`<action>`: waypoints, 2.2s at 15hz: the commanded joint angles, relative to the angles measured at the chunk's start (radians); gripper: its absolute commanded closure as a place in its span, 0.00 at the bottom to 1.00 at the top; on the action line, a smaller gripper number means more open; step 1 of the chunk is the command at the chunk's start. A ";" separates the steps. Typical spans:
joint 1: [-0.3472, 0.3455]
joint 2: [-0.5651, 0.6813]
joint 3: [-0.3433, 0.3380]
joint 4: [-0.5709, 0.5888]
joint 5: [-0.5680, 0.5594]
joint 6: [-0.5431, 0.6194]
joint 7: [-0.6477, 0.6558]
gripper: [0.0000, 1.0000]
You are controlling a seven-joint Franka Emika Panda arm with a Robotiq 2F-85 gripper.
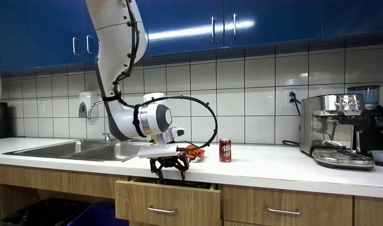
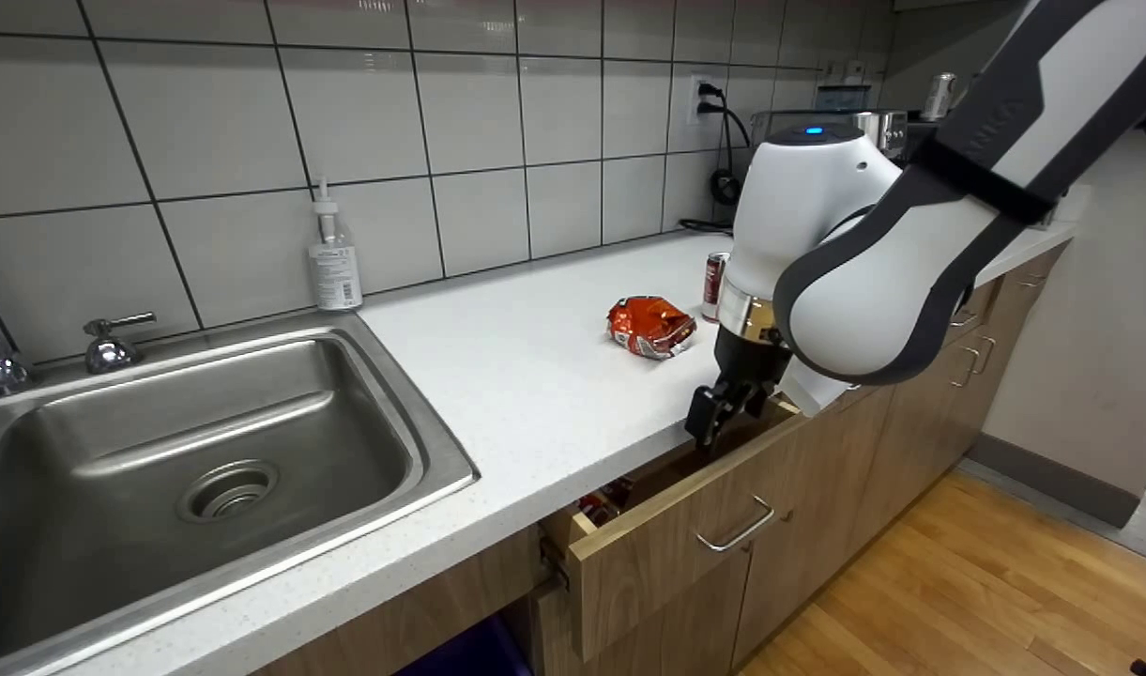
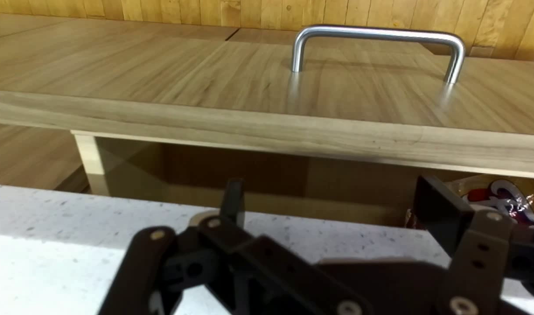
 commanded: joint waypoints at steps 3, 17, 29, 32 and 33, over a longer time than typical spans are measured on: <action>0.017 0.001 -0.020 -0.022 0.008 0.057 0.031 0.00; 0.025 0.037 -0.019 -0.041 0.077 0.113 0.063 0.00; 0.014 0.046 -0.014 -0.025 0.116 0.115 0.046 0.00; 0.029 0.042 -0.029 -0.022 0.098 0.107 0.044 0.00; 0.034 0.045 -0.034 -0.017 0.093 0.103 0.045 0.00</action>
